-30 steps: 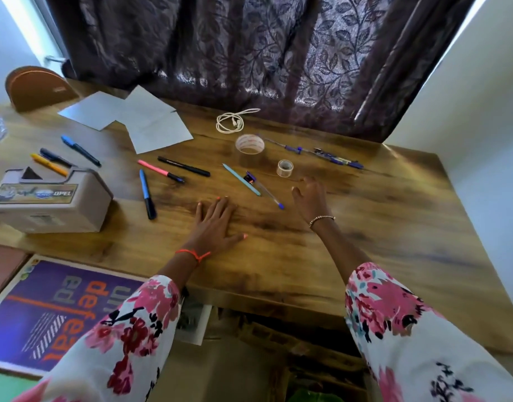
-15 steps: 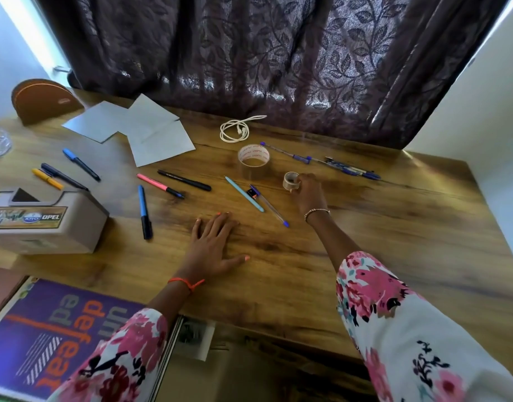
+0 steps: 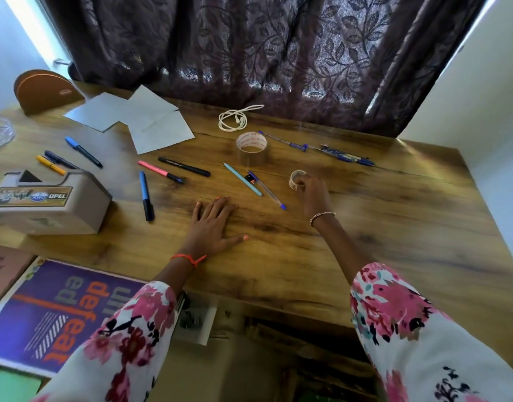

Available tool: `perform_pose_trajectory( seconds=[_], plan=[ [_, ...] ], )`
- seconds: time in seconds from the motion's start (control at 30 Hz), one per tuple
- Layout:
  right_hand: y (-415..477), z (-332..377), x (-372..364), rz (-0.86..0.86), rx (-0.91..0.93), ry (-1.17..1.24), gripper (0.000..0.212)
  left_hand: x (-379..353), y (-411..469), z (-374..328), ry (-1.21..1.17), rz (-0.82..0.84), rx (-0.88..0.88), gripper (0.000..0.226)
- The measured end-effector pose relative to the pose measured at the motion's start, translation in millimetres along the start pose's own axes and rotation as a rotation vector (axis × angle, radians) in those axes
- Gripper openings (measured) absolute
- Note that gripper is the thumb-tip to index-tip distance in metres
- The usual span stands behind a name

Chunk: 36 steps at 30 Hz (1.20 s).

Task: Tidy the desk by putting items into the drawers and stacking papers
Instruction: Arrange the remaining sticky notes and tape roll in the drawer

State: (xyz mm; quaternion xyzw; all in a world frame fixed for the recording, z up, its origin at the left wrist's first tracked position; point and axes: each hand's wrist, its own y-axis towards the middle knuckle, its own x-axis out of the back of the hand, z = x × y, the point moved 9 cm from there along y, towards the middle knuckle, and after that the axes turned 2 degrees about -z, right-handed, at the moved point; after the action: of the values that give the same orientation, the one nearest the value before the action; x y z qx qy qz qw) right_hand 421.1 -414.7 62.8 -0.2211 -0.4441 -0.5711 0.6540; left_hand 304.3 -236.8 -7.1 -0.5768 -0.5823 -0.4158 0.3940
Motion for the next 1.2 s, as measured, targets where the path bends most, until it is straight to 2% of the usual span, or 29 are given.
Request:
perform_pose_trajectory(
  seconds=[0.1, 0.2, 0.3, 0.47, 0.57, 0.73, 0.97, 1.07, 1.2],
  plan=[
    [-21.8, 13.7, 12.3, -0.046, 0.079, -0.013, 0.025, -3.0, -6.6, -3.4, 0.005, 0.038, 0.003, 0.114],
    [-48.5, 37.6, 17.2, -0.083, 0.18, -0.026, 0.026, 1.3, -27.2, -3.7, -0.14, 0.062, 0.035, 0.083],
    [-81.4, 63.8, 11.8, -0.122, 0.193, 0.024, 0.024, 23.7, -62.5, 3.7, -0.241, -0.031, -0.002, 0.068],
    [-164.2, 143.6, -28.0, -0.104, 0.258, 0.146, 0.016, 59.9, -150.6, 50.2, -0.272, -0.092, -0.022, 0.072],
    [-217.8, 195.8, -55.1, -0.066, 0.272, 0.217, 0.013, 82.7, -214.7, 81.8, -0.332, -0.146, -0.007, 0.062],
    [-301.4, 273.1, -98.1, 0.004, 0.269, 0.33, 0.008, 112.9, -327.9, 133.7, -0.376, -0.231, -0.01, 0.059],
    [-394.0, 344.3, -140.9, 0.037, 0.247, 0.377, 0.003, 124.7, -453.9, 216.4, -0.268, -0.182, 0.085, 0.057],
    [-421.5, 364.4, -161.4, 0.136, 0.264, 0.385, 0.004, 130.0, -486.3, 232.3, -0.248, -0.208, 0.117, 0.048],
    [-451.5, 384.0, -191.9, 0.28, 0.265, 0.386, 0.005, 119.9, -514.4, 249.8, -0.222, -0.202, 0.128, 0.047]
  ],
)
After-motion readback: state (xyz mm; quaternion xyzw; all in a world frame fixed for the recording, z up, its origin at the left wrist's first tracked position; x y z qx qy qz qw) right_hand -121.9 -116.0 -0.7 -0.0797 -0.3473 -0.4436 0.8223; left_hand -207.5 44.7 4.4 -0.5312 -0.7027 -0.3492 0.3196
